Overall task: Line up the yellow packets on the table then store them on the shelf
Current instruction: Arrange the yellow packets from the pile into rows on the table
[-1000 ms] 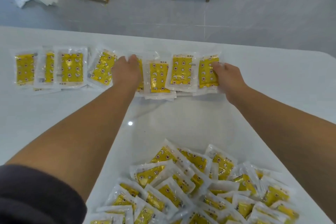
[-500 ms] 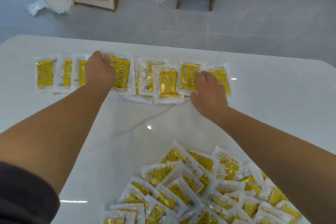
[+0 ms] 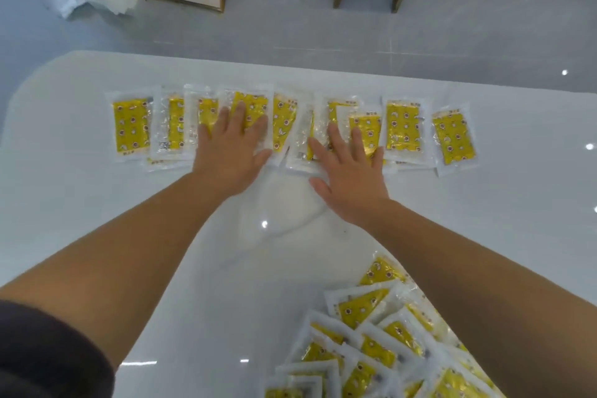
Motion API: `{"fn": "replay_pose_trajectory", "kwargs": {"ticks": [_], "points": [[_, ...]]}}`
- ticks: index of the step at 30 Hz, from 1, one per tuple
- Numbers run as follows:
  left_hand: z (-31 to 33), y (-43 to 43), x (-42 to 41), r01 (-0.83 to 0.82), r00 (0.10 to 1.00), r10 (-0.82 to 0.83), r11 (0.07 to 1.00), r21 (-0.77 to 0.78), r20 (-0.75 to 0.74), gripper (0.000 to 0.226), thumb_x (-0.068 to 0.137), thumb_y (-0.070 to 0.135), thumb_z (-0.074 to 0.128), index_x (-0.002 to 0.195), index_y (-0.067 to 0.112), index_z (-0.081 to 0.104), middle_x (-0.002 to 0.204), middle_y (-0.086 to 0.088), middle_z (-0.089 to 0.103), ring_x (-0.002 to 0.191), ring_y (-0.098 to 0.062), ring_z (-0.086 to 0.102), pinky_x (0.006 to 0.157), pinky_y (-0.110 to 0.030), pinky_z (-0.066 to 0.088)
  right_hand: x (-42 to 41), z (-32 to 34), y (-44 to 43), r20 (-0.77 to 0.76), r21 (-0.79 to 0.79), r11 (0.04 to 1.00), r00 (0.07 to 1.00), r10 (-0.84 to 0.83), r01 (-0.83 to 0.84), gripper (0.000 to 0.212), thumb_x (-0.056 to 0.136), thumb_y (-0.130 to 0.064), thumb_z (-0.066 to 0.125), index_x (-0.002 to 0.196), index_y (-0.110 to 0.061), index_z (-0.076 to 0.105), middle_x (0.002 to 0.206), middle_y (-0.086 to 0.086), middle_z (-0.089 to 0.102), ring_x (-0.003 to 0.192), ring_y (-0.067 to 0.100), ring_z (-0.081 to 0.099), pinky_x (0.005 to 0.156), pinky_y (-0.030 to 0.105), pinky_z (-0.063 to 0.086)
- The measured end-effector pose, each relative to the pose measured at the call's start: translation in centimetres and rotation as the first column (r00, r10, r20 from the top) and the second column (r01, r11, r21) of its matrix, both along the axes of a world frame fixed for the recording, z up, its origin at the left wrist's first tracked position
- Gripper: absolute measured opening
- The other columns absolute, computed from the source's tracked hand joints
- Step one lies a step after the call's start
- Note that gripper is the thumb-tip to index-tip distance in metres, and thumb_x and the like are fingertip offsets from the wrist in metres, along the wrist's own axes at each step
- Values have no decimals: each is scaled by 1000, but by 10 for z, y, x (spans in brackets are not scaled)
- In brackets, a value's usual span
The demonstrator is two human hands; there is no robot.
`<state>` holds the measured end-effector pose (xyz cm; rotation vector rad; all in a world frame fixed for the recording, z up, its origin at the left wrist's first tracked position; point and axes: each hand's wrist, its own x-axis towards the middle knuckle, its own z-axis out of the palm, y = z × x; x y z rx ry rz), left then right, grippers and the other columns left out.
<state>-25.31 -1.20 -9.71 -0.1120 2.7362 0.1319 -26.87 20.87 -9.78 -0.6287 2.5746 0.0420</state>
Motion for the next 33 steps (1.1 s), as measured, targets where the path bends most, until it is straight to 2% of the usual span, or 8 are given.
{"fn": "replay_pose_trajectory", "kwargs": {"ticks": [5, 10, 12, 17, 23, 28, 31, 33], "points": [[11, -1, 16, 35, 998, -34, 999, 3, -56, 60, 99, 43, 36, 152, 25, 14, 161, -10, 1, 148, -32, 1, 116, -55, 11, 5, 13, -10, -2, -7, 997, 997, -74, 74, 64, 99, -51, 33, 153, -37, 0, 162, -4, -14, 148, 34, -13, 114, 65, 6], [39, 35, 84, 53, 986, -7, 960, 274, -165, 40, 91, 25, 55, 130, 15, 51, 136, -8, 48, 125, -29, 45, 98, -43, 36, 61, 41, 7, 100, -161, 968, 979, -176, 191, 58, 100, -35, 39, 153, -29, 15, 163, -2, -2, 150, 22, -5, 118, 50, 5], [42, 53, 120, 0, 999, 19, 933, 359, -50, 34, 92, 26, 53, 125, 18, 54, 125, -2, 54, 113, -23, 52, 92, -37, 38, 91, 50, 29, 176, -145, 960, 961, -214, 240, 56, 99, -32, 41, 151, -27, 20, 162, -1, 7, 149, 19, 3, 120, 47, 8], [41, 114, 190, -174, 947, 33, 889, 424, 318, 39, 95, 34, 49, 132, 26, 42, 128, 6, 51, 113, -15, 52, 94, -31, 41, 159, 67, 90, 253, -87, 933, 914, -319, 349, 56, 92, -28, 44, 147, -24, 33, 155, 0, 28, 144, 18, 22, 117, 41, 17], [32, 166, 222, -248, 920, 147, 936, 248, 364, 43, 90, 20, 57, 129, 24, 40, 116, 0, 50, 103, -20, 55, 88, -33, 44, 200, 69, 135, 298, -35, 971, 930, -216, 237, 57, 92, -24, 46, 146, -24, 29, 157, -1, 21, 145, 18, 17, 117, 41, 18], [34, 162, 227, -663, 738, 490, 654, 364, 465, 11, 82, 13, 63, 90, 19, 60, 91, 2, 62, 83, -17, 57, 74, -30, 48, 209, 74, 143, 305, -127, 967, 937, -172, 219, 54, 94, -21, 44, 146, -24, 28, 161, 1, 10, 148, 20, 5, 119, 42, 11], [48, 157, 230, -732, 679, 591, 501, 462, 435, 2, 83, 14, 62, 82, 14, 59, 79, 0, 61, 68, -12, 53, 58, -23, 40, 210, 81, 142, 319, -185, 954, 933, -167, 234, 56, 94, -19, 45, 147, -24, 28, 161, 0, 10, 149, 21, 4, 120, 43, 10], [61, 153, 230, -717, 671, 649, 446, 535, 359, 6, 87, 17, 61, 85, 14, 57, 78, 1, 60, 67, -9, 50, 58, -22, 37, 211, 86, 140, 380, -268, 922, 910, -166, 280, 56, 94, -20, 48, 147, -23, 30, 157, -1, 21, 146, 20, 17, 117, 38, 19]]}}
